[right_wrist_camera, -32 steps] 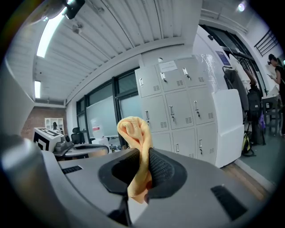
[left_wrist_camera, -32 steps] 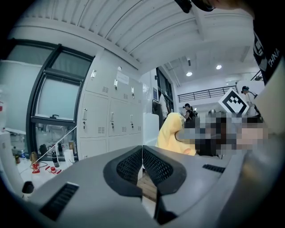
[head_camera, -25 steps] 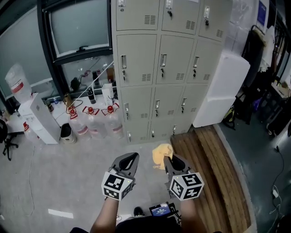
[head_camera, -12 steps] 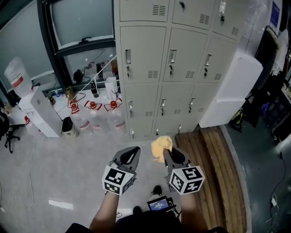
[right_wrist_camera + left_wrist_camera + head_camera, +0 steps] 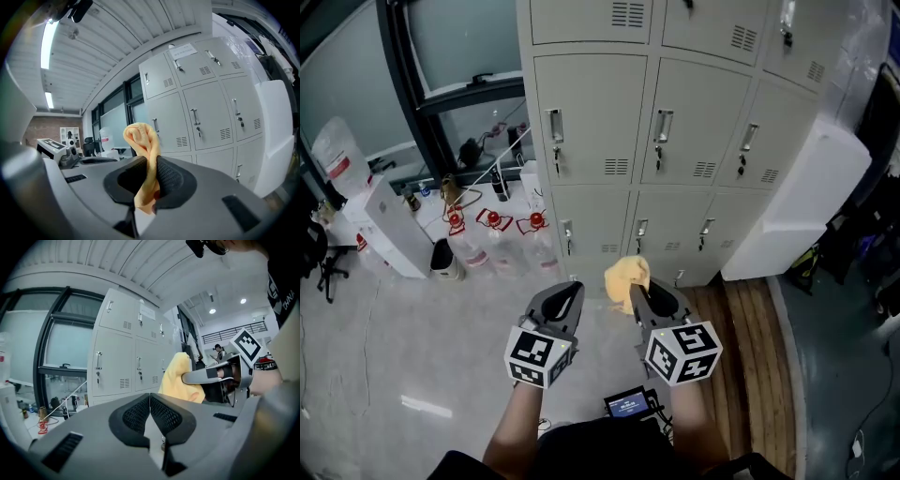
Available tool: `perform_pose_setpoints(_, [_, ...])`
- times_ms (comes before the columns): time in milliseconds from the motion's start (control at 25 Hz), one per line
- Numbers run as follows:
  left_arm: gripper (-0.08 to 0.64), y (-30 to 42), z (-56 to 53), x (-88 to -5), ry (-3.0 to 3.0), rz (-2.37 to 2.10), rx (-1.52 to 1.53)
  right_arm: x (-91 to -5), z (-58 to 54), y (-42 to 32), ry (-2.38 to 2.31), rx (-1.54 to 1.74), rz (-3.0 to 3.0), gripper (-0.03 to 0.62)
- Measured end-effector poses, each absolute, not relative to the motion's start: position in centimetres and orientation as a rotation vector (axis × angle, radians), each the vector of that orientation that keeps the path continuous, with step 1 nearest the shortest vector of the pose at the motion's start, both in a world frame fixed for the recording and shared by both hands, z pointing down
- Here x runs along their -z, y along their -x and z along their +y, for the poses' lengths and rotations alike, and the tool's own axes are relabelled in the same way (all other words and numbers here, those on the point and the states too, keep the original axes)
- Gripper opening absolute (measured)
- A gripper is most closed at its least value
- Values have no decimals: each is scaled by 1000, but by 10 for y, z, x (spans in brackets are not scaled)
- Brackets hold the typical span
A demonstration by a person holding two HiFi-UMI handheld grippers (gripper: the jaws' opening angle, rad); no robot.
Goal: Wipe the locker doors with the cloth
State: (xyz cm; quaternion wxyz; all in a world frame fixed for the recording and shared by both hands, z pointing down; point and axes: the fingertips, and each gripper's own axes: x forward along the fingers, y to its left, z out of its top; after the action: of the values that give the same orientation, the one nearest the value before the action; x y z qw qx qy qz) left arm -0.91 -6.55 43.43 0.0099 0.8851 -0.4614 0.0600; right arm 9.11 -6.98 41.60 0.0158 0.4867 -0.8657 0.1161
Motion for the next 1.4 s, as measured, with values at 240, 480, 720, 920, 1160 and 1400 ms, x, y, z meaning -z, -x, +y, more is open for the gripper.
perform_pose_setpoints(240, [20,1,-99,-443,-2729,-1473,-238,-432,-118,-101,-1483,-465,-2709,71])
perform_pose_setpoints(480, [20,26,-143,-458,-2698,-1464,-247,-447,-158,-79,-1487,-492,-2690,71])
perform_pose_setpoints(720, [20,63,-197,-454,-2757,-1397,-238,-445,-203,-42,-1556,-477,-2653,71])
perform_pose_setpoints(920, [20,85,-236,-444,-2828,-1312,-212,-437,-235,-14,-1624,-431,-2613,71])
perform_pose_setpoints(1160, [20,88,-264,-457,-2832,-1254,-218,-455,-257,-3,-1614,-457,-2570,71])
perform_pose_setpoints(1400, [20,61,-288,-443,-2813,-1308,-170,-431,-284,-16,-1501,-381,-2640,71])
